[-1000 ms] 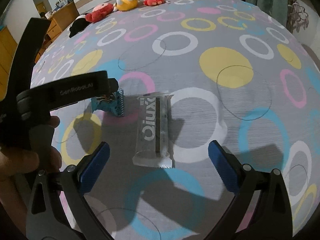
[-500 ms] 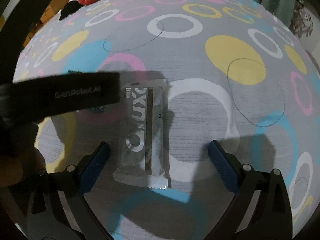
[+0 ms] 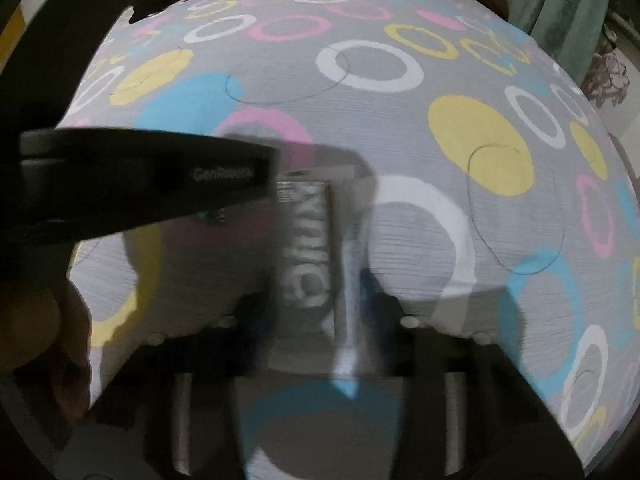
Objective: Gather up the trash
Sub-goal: 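Grasp the blue wrapper with the left tool while the right tool grasps the silver Oreo packet, then lift the blue wrapper and Oreo packet and carry them over the bag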
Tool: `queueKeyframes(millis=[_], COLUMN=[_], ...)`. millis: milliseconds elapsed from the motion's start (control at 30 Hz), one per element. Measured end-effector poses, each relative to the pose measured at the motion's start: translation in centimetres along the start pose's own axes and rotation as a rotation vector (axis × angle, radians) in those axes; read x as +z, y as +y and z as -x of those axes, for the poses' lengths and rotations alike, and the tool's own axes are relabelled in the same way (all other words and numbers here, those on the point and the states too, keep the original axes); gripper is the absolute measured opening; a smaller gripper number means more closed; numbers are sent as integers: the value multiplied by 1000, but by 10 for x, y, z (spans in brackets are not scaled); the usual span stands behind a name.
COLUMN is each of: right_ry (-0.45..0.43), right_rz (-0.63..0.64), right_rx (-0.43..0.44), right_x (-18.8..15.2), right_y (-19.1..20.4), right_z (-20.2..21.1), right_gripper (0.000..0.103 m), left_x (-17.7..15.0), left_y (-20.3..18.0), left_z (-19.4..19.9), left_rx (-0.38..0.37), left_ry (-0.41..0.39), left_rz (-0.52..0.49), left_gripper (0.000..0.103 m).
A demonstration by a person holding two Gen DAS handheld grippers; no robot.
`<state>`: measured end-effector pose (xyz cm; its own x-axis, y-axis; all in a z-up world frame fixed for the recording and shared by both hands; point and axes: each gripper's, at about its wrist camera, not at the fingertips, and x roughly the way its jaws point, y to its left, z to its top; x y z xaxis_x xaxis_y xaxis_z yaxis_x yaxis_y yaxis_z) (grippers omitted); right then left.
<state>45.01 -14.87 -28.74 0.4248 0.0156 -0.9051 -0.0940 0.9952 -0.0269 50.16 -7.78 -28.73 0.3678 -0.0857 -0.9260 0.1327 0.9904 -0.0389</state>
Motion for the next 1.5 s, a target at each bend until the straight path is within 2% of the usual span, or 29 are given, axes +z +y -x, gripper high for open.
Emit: queueKeyframes(millis=[33, 233, 600, 833, 1133, 1500], right_ry=[3, -22, -71, -105, -177, -217], right_rz=[2, 7, -3, -6, 10, -21], right_rx=[-3, -5, 6, 15, 1, 10], right_x=[0, -2, -21, -36, -58, -91], right_y=[1, 2, -2, -8, -12, -28], right_z=[-1, 2, 35, 63, 102, 146], right_gripper=[37, 36, 36, 36, 37, 37], left_x=[0, -1, -6, -17, -44, -85], left_y=[1, 5, 5, 10, 12, 6], left_z=[2, 8, 24, 45, 91, 141], left_rx=[-7, -34, -65, -51, -52, -72], left_ry=[-1, -23, -52, -94, -171, -238], left_rz=[2, 15, 25, 27, 33, 35], left_gripper=[28, 20, 19, 19, 19, 19])
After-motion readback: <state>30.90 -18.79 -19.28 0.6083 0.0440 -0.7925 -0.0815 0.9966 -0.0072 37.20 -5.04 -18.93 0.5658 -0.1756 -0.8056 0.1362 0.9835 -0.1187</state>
